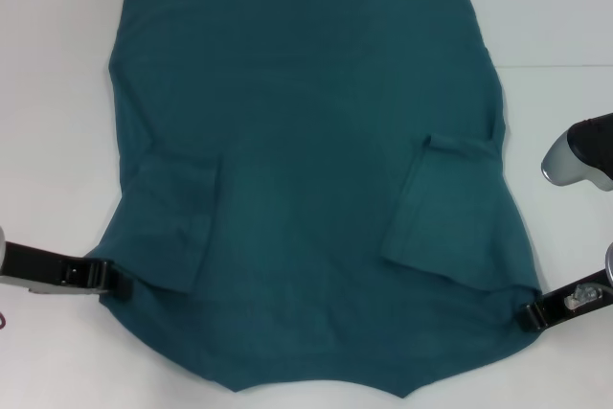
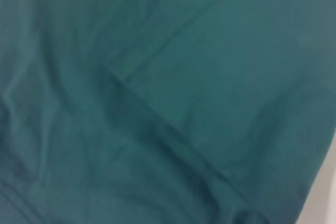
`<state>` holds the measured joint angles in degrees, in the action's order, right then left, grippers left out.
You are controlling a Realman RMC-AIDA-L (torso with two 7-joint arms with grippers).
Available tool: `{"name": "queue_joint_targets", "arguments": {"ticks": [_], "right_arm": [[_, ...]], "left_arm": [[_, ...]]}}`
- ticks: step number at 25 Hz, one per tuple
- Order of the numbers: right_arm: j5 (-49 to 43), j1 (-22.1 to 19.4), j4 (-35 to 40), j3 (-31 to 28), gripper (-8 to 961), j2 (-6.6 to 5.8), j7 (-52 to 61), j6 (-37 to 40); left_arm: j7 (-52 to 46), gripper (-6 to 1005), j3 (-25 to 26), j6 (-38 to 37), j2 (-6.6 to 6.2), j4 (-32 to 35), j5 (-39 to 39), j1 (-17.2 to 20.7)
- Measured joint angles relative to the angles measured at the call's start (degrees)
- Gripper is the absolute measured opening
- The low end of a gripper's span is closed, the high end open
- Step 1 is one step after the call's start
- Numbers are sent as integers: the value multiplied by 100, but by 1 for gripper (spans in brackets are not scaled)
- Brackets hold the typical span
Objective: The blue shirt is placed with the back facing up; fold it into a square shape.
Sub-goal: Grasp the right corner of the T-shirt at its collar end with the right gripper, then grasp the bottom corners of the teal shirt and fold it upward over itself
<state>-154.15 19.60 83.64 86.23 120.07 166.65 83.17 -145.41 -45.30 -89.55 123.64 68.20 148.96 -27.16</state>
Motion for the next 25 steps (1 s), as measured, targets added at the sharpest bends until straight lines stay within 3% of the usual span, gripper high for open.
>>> {"name": "queue_joint_targets", "arguments": {"ticks": [5, 10, 16, 25], "right_arm": [[99, 13, 104, -158, 61, -11, -417, 251], [172, 38, 133, -383, 58, -10, -1084, 678], [770, -18, 283, -785, 58, -11, -1902, 1574], [1067, -176, 357, -1012, 57, 0, -3008, 2792]], "left_arm": [[1, 21, 10, -368, -99, -47, -25, -93], [49, 21, 27, -689, -246, -181, -26, -167], [337, 21, 181, -1621, -365, -157, 75, -178], [670, 21, 202, -2751, -366, -77, 346, -84]]}}
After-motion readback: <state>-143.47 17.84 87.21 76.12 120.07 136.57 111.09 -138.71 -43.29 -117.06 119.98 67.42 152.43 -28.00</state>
